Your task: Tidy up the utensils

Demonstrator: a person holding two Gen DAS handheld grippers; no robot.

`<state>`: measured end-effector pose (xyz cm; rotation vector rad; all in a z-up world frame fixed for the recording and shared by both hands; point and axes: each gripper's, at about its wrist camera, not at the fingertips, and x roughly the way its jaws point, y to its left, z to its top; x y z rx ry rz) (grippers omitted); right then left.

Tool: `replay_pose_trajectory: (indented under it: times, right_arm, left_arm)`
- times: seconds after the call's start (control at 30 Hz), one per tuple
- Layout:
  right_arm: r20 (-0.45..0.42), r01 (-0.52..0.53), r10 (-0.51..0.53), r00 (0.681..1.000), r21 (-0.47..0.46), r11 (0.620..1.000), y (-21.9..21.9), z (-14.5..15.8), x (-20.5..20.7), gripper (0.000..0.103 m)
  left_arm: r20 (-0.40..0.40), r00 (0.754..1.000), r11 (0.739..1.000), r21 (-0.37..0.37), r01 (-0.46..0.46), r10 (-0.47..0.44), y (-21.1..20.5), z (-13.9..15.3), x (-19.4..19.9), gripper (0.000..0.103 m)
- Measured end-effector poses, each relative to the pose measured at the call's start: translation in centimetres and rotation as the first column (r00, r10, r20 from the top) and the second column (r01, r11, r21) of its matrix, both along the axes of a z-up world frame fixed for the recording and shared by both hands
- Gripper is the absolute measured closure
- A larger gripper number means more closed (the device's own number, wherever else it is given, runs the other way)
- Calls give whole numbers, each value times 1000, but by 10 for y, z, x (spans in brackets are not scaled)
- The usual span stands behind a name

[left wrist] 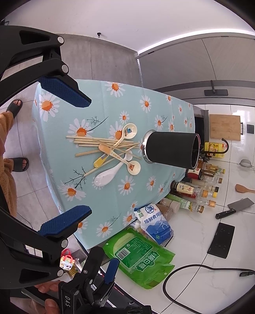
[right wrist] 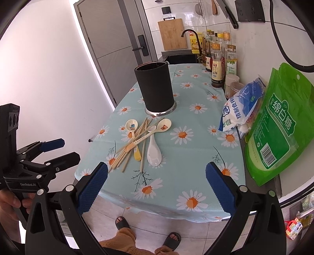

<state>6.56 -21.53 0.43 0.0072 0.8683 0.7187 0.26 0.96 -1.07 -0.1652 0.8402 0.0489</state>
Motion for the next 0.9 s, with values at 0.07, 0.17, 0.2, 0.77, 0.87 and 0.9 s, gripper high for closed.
replay_pose_trajectory:
  times: [0.07,0.17,0.2,0.77,0.87,0.9]
  right_arm:
    - [-1,-1,1,1000,-1,1000,0,0,0,4]
    - [-1,-3,3,1000,0,1000,0,0,0,4]
    - [0,-3,3,1000,0,1000,1,0,-1,4]
    - [-2,-10,10,1000,6,1000,-3,-2,3,4]
    - [-12,-12,12,1000,12,1000,-6,-4,6,4]
    - [-16,-12,13,1000,14,1000,-7,-5,8,4]
  left_arm:
    - [-2,1000,1000,-1,0,0,0,0,1,6]
    - [-3,1000,1000,-2,-1,1,0,-1,1,6]
    - [-4,1000,1000,-2,0,0,-1,-1,1,6]
    - [-40,999,1000,11,1,-1,-11,-2,7,6]
    - [-45,999,1000,10,-7,8,-13,-2,10,6]
    - [-47,999,1000,9,-8,9,-13,-2,10,6]
